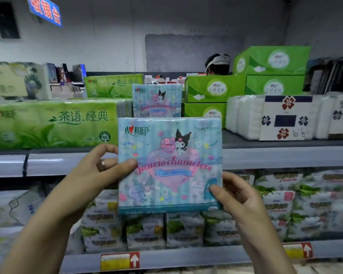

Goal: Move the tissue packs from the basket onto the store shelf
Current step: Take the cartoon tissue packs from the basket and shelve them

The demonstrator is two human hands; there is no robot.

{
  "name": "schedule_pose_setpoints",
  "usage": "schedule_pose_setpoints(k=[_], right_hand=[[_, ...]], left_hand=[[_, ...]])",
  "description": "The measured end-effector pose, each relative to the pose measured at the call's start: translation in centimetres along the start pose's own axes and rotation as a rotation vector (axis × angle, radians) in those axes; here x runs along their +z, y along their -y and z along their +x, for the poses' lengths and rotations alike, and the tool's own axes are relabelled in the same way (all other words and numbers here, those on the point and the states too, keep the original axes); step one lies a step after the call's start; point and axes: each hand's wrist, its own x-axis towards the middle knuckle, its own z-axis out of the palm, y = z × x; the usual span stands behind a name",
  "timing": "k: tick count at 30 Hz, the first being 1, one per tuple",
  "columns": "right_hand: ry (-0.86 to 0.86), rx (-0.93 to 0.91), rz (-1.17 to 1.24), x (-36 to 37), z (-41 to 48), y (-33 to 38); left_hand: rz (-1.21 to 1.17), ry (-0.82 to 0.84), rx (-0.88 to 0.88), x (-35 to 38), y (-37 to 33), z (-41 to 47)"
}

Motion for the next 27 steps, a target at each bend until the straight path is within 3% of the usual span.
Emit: schedule_pose_setpoints(k=[8, 16, 22, 27], right_hand=[[0.015, -0.067, 0.06, 0.2, 4.4, 3.6], [0.045, -0.094, 0.065, -0.5, 9.2, 6.0], [0.074, -0.109, 0.093, 0.4, 13.5, 6.6], [0.068, -0.08, -0.041, 1.3, 17.1, 7.0]], left_hand=[[0.069, 0.061, 0.118, -0.4, -4.5, 4.5], [0.338, 0.124, 0.221, -0.8, -9.4, 8.7], [0.33, 0.174, 0.193, -1.4, -12.2, 13.1], [0.354, 0.136, 0.128, -2.6, -12.8, 16.6]])
